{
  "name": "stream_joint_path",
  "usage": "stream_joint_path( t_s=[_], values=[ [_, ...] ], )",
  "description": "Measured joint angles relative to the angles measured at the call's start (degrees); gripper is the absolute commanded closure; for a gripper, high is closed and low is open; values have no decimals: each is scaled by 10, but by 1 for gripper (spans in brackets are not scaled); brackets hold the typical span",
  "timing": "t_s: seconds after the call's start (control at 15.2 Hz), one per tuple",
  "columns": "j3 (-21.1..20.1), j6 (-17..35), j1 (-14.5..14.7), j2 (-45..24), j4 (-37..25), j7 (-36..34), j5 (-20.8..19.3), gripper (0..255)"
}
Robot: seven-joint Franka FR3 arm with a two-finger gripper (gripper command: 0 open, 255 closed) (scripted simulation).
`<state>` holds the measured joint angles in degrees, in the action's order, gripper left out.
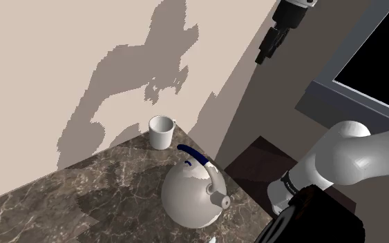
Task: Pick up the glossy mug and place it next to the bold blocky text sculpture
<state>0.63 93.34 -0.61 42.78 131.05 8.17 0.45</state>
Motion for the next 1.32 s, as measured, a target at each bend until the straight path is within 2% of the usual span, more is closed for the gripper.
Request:
stream_joint_path(
  t_s=[0.13, 0.53, 0.92, 1.32],
  values=[
    [-5, 5, 2, -1, 4, -5, 2, 0],
    [-66, 71, 23, -33, 38, -64, 30, 0],
    [-130, 145, 41, -104, 39, -128, 48, 0],
    [-193, 219, 52, -191, 27, -193, 46, 0]
  ],
)
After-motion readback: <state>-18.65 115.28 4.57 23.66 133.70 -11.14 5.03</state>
